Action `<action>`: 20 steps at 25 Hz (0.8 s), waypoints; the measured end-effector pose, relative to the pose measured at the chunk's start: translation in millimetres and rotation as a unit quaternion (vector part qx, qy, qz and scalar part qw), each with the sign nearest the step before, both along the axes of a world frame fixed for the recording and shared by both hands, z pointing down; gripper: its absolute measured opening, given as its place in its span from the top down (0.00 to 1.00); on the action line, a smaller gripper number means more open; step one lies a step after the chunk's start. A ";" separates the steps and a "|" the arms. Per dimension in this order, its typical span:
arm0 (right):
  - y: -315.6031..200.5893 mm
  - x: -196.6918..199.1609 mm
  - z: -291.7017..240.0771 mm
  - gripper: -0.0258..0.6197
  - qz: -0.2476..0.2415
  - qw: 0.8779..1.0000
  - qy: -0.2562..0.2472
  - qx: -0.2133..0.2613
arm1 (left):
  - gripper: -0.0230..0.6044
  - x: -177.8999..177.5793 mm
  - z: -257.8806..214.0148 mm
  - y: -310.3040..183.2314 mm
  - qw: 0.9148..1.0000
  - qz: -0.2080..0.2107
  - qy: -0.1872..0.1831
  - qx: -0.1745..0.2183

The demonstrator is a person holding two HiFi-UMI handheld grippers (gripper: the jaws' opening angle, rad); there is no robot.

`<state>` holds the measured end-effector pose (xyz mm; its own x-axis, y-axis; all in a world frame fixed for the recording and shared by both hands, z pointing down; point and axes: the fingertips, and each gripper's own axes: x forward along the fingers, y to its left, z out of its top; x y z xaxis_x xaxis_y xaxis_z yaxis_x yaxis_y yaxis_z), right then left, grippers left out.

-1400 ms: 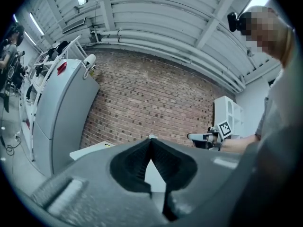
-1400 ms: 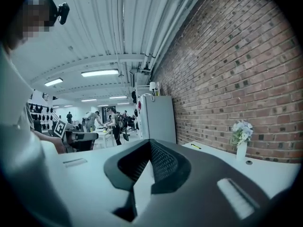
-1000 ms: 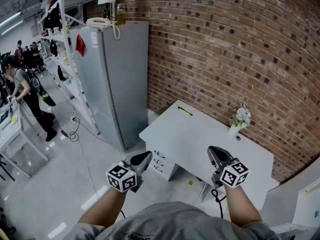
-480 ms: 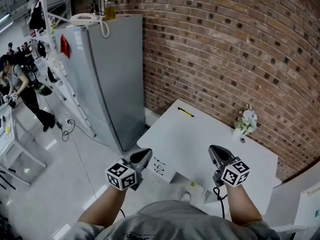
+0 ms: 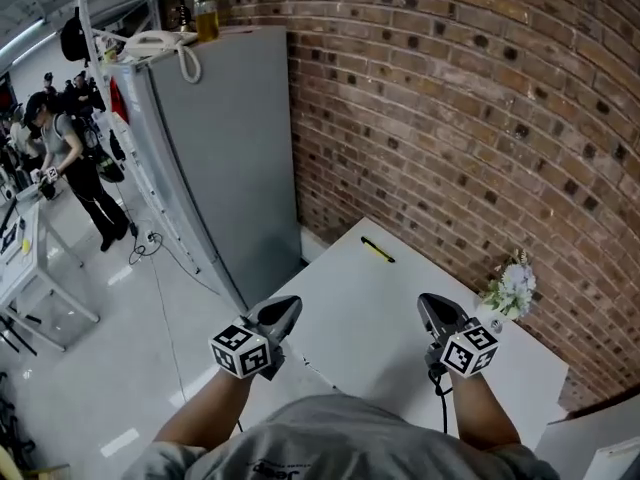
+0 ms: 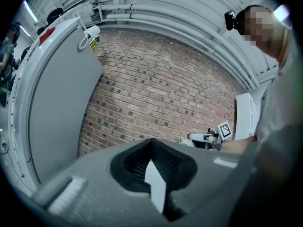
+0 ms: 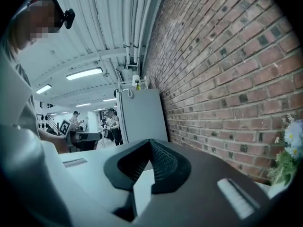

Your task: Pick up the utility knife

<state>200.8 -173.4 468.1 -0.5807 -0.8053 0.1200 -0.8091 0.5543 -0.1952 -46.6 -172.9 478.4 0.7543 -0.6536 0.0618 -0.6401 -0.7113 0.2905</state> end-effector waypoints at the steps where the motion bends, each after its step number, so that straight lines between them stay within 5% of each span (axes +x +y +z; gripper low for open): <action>1: -13.2 5.9 2.1 0.95 -0.009 1.000 0.002 -0.001 | 0.97 7.1 3.3 -11.7 1.000 -0.010 0.001 -0.007; 9: -90.5 7.9 21.6 0.95 -0.022 1.000 0.014 -0.005 | 0.97 17.1 15.3 -92.8 1.000 -0.018 -0.003 -0.023; 20: -130.0 -55.2 47.7 0.95 0.049 0.998 0.011 -0.029 | 0.96 -46.2 25.4 -178.9 0.996 0.082 -0.040 0.010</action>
<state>145.5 -303.5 515.7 -0.4969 -0.8492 0.1789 -0.8628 0.4613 -0.2067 -92.8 -351.8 503.8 0.8446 -0.5229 0.1147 -0.5347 -0.8136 0.2283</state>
